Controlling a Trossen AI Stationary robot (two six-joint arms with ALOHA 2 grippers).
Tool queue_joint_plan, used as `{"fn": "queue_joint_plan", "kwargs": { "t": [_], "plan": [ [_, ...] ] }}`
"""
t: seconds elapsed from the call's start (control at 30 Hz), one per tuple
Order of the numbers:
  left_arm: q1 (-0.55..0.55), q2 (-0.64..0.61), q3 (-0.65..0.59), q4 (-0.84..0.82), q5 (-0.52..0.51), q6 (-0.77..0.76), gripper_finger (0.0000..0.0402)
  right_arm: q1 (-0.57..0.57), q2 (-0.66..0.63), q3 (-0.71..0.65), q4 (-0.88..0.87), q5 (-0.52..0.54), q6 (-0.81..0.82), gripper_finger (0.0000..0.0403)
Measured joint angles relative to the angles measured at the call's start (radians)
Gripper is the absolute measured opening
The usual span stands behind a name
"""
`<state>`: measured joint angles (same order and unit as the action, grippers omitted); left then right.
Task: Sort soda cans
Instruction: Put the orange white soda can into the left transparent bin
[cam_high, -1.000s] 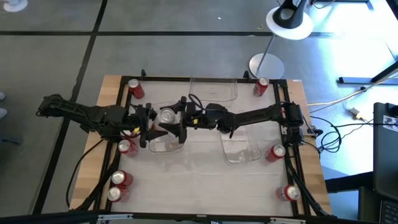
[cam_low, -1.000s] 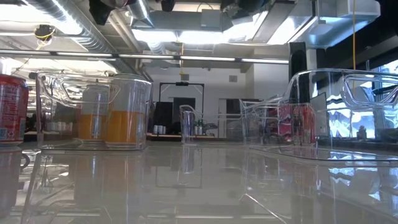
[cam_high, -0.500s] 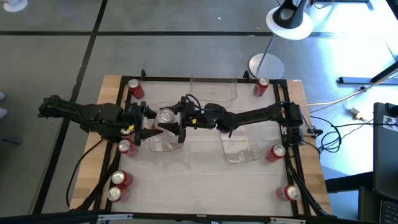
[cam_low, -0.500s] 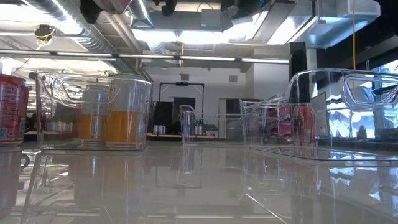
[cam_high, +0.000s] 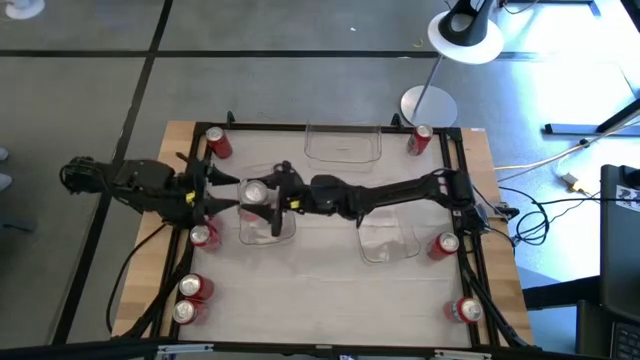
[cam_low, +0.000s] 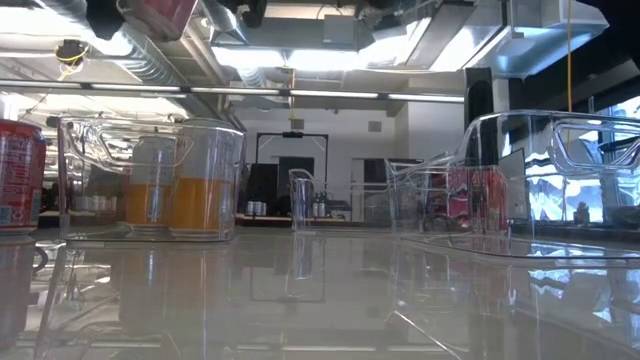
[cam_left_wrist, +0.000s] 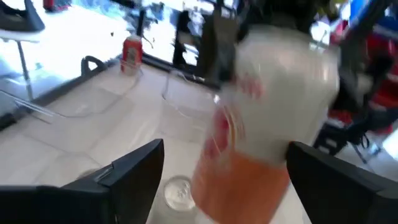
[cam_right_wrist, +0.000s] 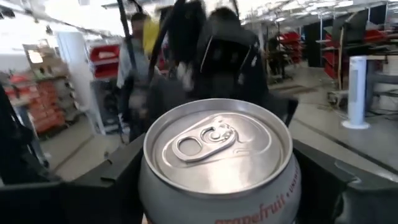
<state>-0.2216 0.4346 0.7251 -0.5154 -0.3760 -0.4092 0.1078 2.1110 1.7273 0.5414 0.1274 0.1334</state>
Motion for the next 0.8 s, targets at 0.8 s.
{"fn": "queue_joint_plan", "kwargs": {
  "t": [0.8],
  "plan": [
    [0.002,-0.027,0.019,0.003,-0.113,-0.013,0.0319,0.046,0.26,0.005,-0.012,0.231,0.044,0.0282]
  ]
}}
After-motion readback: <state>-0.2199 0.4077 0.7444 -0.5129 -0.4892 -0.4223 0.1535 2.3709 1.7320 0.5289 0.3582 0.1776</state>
